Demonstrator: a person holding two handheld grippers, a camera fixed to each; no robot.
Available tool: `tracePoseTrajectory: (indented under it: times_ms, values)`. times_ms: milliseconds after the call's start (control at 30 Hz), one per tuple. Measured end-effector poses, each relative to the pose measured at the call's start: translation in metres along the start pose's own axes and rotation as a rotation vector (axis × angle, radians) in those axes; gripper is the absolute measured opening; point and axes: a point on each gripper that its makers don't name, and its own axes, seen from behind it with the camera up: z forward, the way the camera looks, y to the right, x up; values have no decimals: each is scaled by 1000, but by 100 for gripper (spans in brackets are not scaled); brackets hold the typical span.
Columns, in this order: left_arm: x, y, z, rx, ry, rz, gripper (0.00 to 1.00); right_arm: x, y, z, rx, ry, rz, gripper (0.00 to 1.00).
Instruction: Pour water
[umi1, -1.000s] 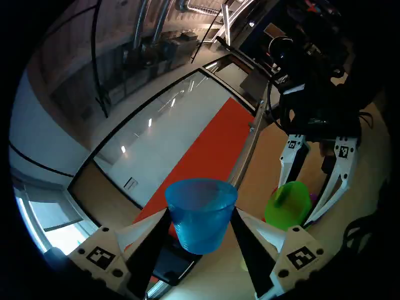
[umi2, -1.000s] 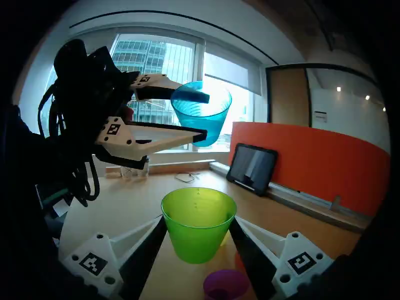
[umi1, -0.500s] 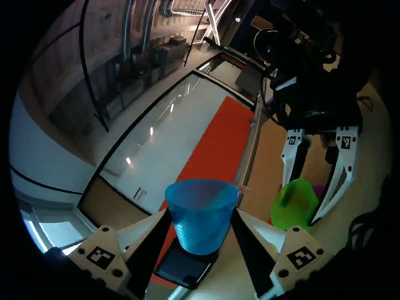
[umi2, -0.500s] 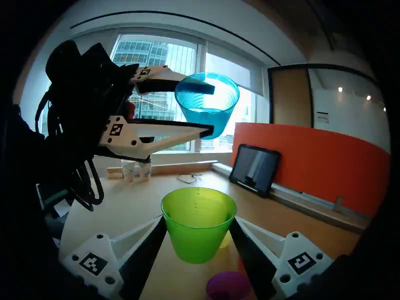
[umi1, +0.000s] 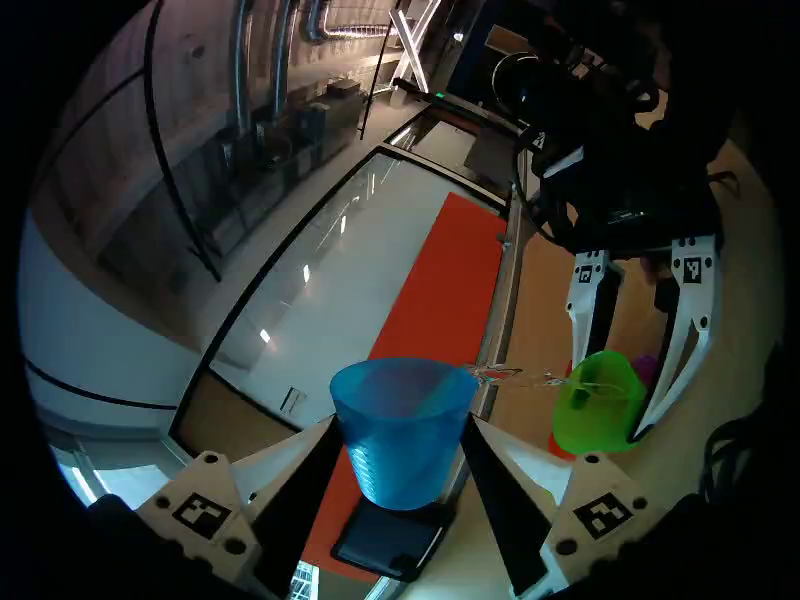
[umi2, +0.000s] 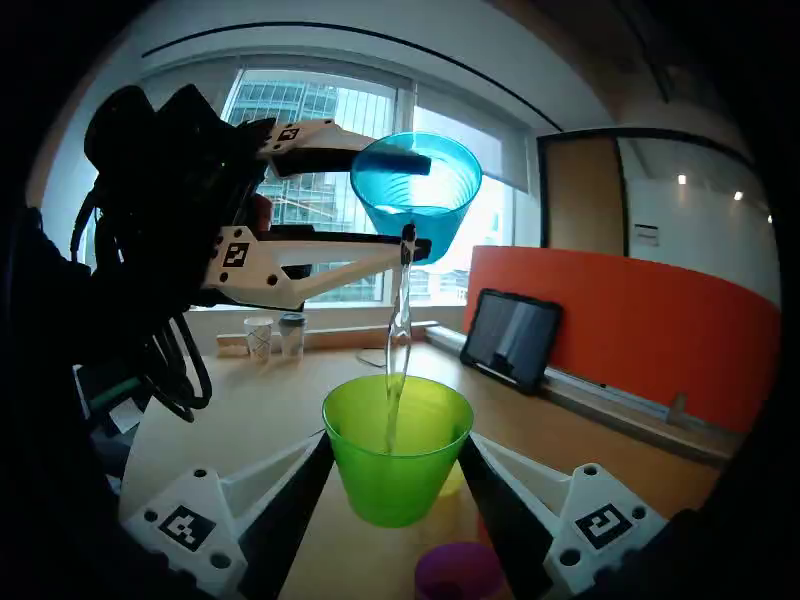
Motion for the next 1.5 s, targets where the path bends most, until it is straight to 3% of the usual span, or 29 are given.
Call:
tracePoseTrajectory:
  times_ms: [1500]
  values:
    - [11, -20, -3, 53, 5, 244, 82, -2, 4, -1, -7, 3, -6, 88]
